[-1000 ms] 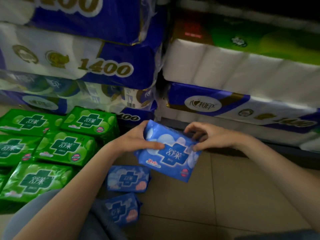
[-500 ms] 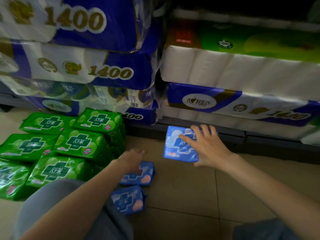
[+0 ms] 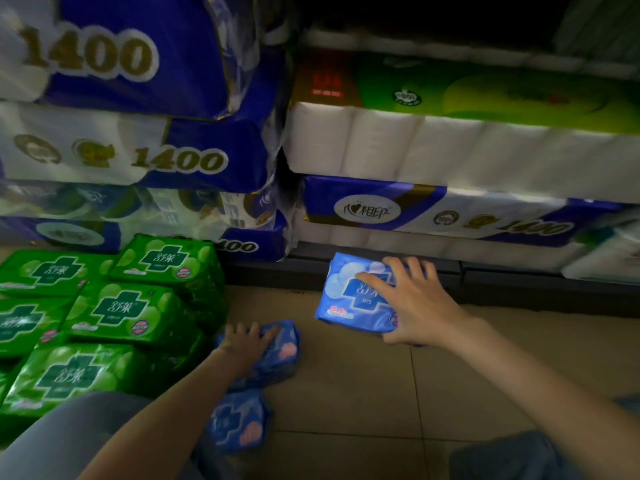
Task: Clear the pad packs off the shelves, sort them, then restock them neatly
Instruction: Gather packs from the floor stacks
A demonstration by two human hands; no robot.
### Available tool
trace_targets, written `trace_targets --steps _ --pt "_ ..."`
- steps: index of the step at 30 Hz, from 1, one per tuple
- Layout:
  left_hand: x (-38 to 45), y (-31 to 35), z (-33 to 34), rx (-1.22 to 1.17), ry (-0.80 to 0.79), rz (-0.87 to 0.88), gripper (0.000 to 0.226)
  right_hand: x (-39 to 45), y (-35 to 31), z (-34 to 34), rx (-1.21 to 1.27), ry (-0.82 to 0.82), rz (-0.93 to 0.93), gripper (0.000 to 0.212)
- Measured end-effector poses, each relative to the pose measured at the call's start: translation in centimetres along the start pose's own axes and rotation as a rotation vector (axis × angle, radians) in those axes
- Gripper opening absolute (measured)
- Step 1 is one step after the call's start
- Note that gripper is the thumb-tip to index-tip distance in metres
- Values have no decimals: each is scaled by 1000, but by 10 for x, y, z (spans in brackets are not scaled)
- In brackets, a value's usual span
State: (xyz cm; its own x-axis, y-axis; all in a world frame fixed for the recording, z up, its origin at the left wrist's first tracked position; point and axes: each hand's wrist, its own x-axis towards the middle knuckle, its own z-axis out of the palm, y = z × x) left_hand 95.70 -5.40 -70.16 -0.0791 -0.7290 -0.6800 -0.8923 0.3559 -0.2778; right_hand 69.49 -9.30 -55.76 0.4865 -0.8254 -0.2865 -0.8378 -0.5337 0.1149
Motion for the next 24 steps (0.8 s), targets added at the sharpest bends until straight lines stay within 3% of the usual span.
trace_targets --steps 2,5,7,10,13,16,21,24 --pt "-6 -5 -27 -185 40 46 95 -5 6 -5 -13 -5 27 99" --pt "-28 -27 -87 -607 60 290 102 -8 20 -27 -90 30 49 101" --pt "-51 -40 -131 -739 87 407 94 -11 32 -53 -124 142 110 106" --pt "-82 -57 -195 -617 132 484 67 -28 52 -106 -86 204 71 94" --pt "-129 -76 -256 -442 194 522 57 -55 74 -165 -40 155 42 88" --pt "-198 -104 -302 -428 322 538 57 -87 89 -228 6 342 28 86" --pt "-316 -154 -354 -505 787 526 57 -116 112 -312 87 918 51 88" --pt "-359 -183 -375 -631 970 531 51 -106 100 -340 106 1194 81 86"
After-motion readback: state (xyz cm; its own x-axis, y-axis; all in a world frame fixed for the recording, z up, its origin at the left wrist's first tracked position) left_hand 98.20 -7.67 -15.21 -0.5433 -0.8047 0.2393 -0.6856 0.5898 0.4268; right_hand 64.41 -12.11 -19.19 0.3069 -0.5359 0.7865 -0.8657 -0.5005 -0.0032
